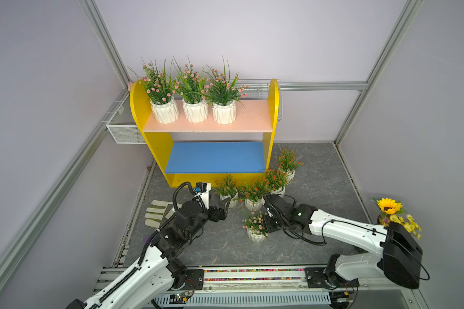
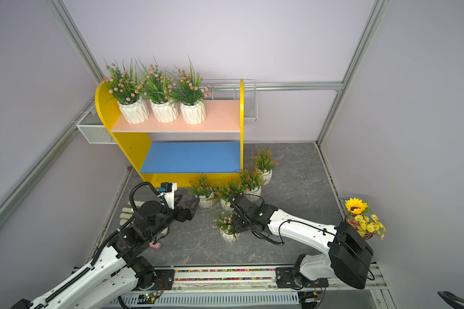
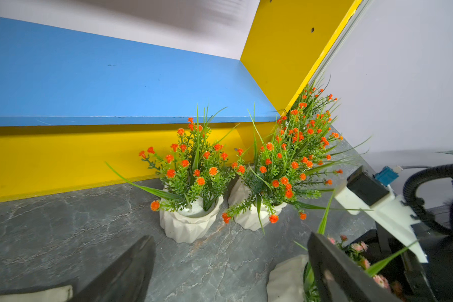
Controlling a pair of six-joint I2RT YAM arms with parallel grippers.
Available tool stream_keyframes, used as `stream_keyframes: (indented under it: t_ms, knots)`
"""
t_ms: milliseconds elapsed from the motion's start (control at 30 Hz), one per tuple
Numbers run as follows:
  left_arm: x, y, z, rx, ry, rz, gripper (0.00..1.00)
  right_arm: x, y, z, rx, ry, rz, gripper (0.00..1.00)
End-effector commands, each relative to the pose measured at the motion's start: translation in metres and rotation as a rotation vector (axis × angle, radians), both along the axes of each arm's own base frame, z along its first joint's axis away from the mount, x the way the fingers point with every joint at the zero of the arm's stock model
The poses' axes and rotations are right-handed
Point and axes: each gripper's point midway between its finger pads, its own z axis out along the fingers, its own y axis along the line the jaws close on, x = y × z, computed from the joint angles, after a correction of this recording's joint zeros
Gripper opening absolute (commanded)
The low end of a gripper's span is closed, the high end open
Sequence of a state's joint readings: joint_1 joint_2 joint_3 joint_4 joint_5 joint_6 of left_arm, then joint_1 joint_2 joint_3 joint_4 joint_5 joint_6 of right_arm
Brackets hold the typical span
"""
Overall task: Place the baby's breath potted plants on the rack by color
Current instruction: Pick up the baby's breath potted plant from the center of the board.
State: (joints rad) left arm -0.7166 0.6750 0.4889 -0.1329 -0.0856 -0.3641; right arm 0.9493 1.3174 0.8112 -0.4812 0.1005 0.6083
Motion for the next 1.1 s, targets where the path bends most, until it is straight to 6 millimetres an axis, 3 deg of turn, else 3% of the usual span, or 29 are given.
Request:
stream_keyframes:
  t_ms: [0,433,633,767,867,1067]
  knots:
    - [-0.003,-0.006,0.002,-0.038,-0.003,-0.028,0.95,-0.001,-0.015,-0.007,-0.021,0.011,-0.055,0.08]
    - [-0.002,-0.006,0.004,-0.029,-0.006,-0.027,0.95,-0.002,-0.011,-0.020,-0.022,0.041,-0.055,0.17]
    - [-0.003,-0.005,0.002,-0.024,-0.002,-0.024,0.96,-0.002,-0.012,-0.027,-0.048,0.054,-0.055,0.16]
    - [-0.003,-0.005,0.002,-0.020,-0.003,-0.028,0.96,-0.002,-0.016,-0.030,-0.070,0.063,-0.056,0.09]
    - [-0.005,-0.007,0.002,-0.025,-0.005,-0.041,0.96,-0.002,-0.019,-0.024,-0.063,0.056,-0.058,0.08]
    - [-0.008,-0.014,0.003,-0.041,-0.019,-0.082,0.97,0.004,-0.033,0.010,-0.002,0.010,-0.072,0.07]
